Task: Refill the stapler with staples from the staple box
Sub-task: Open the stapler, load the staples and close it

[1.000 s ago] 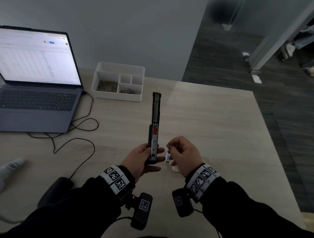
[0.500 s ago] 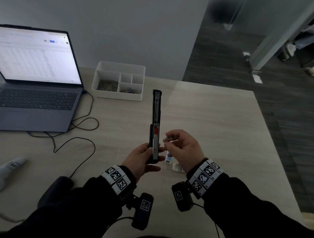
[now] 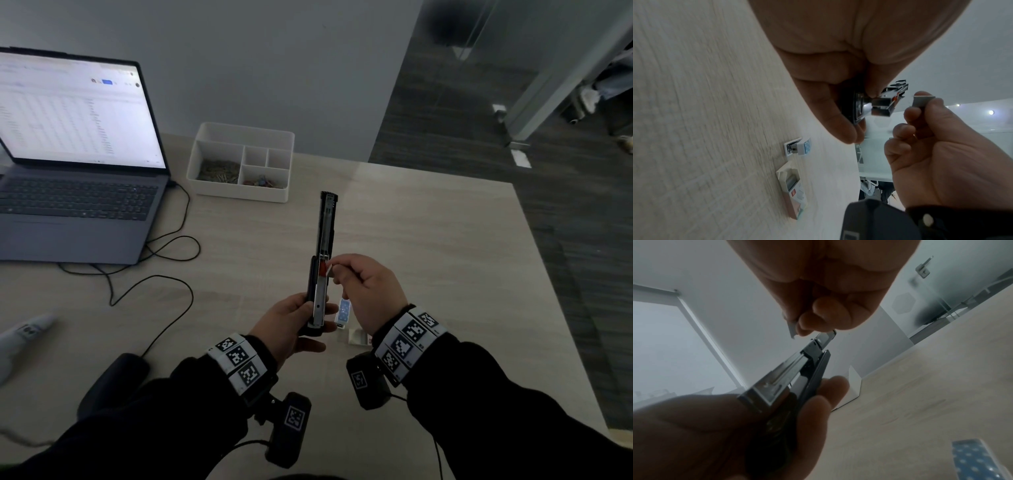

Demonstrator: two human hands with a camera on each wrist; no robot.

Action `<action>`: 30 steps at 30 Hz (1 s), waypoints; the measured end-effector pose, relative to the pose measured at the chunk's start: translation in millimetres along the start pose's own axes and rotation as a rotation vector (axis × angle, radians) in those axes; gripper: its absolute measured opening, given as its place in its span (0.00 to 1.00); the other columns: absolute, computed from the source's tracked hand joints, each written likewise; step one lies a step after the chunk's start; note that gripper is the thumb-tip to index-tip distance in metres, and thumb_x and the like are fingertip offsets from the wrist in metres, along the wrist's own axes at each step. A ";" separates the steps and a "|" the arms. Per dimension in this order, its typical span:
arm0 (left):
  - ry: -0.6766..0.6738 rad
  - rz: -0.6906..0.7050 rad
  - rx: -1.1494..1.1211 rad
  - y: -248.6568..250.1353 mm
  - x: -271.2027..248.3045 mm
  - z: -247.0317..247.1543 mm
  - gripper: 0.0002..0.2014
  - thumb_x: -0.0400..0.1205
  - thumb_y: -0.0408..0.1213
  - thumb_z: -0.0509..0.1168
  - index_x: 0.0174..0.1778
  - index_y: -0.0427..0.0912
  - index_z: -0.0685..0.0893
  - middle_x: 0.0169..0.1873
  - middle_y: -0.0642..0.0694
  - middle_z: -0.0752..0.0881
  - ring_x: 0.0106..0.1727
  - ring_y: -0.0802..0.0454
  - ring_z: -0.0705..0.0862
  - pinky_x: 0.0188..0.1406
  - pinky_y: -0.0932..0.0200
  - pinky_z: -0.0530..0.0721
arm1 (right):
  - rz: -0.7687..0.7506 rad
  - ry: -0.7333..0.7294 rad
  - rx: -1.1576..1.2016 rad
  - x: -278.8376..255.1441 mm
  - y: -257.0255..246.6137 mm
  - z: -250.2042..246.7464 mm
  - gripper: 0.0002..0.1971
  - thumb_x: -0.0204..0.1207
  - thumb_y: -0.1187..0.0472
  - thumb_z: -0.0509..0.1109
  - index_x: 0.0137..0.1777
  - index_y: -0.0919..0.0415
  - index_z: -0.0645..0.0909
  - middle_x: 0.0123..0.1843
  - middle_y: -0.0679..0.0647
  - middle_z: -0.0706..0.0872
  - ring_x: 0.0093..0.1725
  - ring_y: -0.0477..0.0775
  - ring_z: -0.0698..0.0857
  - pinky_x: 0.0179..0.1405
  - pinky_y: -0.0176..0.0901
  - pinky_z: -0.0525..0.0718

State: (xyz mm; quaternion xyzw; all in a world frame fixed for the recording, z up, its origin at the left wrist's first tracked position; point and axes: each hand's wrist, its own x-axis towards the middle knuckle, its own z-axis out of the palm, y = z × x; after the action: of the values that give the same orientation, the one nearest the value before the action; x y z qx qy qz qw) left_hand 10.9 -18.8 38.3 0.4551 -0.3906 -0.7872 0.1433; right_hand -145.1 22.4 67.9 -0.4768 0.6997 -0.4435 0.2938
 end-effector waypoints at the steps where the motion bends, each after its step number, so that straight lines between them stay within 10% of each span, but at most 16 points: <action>1: -0.004 0.001 0.003 -0.2 -0.1 0.2 0.13 0.89 0.35 0.54 0.63 0.41 0.83 0.54 0.45 0.92 0.46 0.49 0.91 0.33 0.54 0.88 | -0.010 -0.001 -0.008 1.1 0.7 0.5 0.09 0.82 0.61 0.65 0.53 0.52 0.88 0.43 0.46 0.88 0.40 0.45 0.86 0.39 0.38 0.86; 12: -0.028 0.009 0.026 -1.1 -1.1 0.9 0.13 0.89 0.35 0.54 0.62 0.42 0.83 0.52 0.47 0.93 0.46 0.50 0.92 0.34 0.54 0.88 | -0.064 -0.032 -0.117 4.7 3.5 3.3 0.09 0.81 0.61 0.67 0.53 0.53 0.88 0.45 0.42 0.87 0.49 0.44 0.85 0.54 0.44 0.84; 21: -0.057 0.025 0.024 -0.2 -2.5 1.8 0.13 0.89 0.34 0.54 0.59 0.44 0.84 0.51 0.47 0.93 0.46 0.49 0.92 0.35 0.53 0.88 | -0.111 0.025 -0.160 4.2 5.0 1.8 0.06 0.77 0.61 0.72 0.49 0.50 0.88 0.43 0.42 0.85 0.43 0.39 0.82 0.42 0.26 0.77; 30: -0.068 0.030 0.012 1.8 -2.9 2.4 0.13 0.89 0.35 0.54 0.60 0.44 0.84 0.51 0.47 0.93 0.46 0.49 0.92 0.35 0.53 0.89 | -0.050 0.057 -0.061 1.7 8.1 -2.1 0.05 0.76 0.61 0.71 0.43 0.50 0.87 0.41 0.45 0.87 0.36 0.42 0.82 0.35 0.34 0.80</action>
State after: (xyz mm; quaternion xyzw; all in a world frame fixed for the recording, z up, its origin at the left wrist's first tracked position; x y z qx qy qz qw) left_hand 10.2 -17.1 42.1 0.4231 -0.4068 -0.7977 0.1387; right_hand -150.8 22.8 61.5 -0.4902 0.7089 -0.4426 0.2476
